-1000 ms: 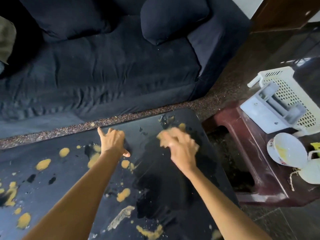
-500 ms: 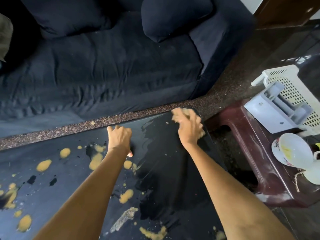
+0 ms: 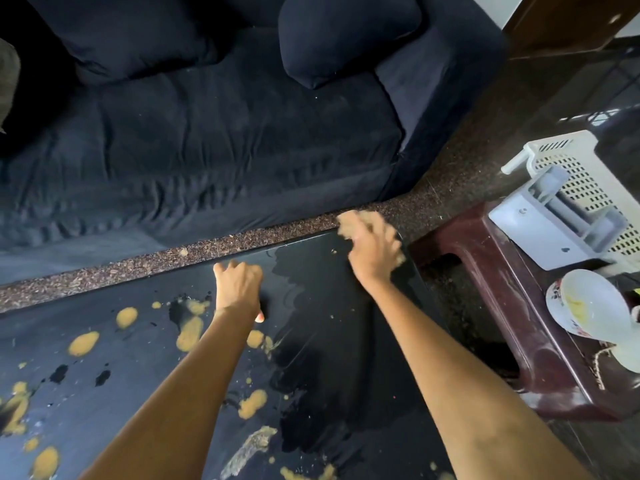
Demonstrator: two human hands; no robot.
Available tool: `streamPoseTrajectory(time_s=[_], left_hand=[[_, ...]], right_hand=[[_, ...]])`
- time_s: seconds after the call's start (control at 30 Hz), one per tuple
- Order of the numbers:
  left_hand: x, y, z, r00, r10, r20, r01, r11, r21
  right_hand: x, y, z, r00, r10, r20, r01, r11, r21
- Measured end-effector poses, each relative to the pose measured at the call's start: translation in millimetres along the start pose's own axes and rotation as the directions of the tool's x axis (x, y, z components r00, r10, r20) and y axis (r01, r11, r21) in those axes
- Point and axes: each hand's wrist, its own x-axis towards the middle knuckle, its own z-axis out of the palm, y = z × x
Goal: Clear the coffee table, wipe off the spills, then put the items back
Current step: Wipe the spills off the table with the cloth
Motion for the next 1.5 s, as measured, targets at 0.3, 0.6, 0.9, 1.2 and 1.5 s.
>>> streamPoseTrajectory(time_s=[0.3,0.6,0.9,1.2,1.5], left_hand=[[3,3,-1,1.000,-0.004,0.004,0.003,0.999,0.051],[0,0,0,0.999,-0.027,0.020,0.027,0.999,-0.028],[0,1,4,0.999,-0.041,0.001,0.041,0.998,-0.038],[0,5,5,0.999,-0.026,-0.018,0.026,1.000,-0.003],[-1,-2,11,0.998,-0.058,-0.021,0.057,0.997,-0.050]], right_hand=[[-50,-89,18,0.919,-0.372,0.129,0.342,0.916,0.208],[1,0,-5,0.952,0.298,-0.064,-0.287,0.947,0.147],[-56,-27,5,0.874,-0.484,0.035,0.473,0.866,0.164],[-10,17,-12,0.811,0.579,-0.084,-0.551,0.805,0.220],[-74,65,-28,0.927,-0.373,-0.043,0.371,0.928,-0.042]])
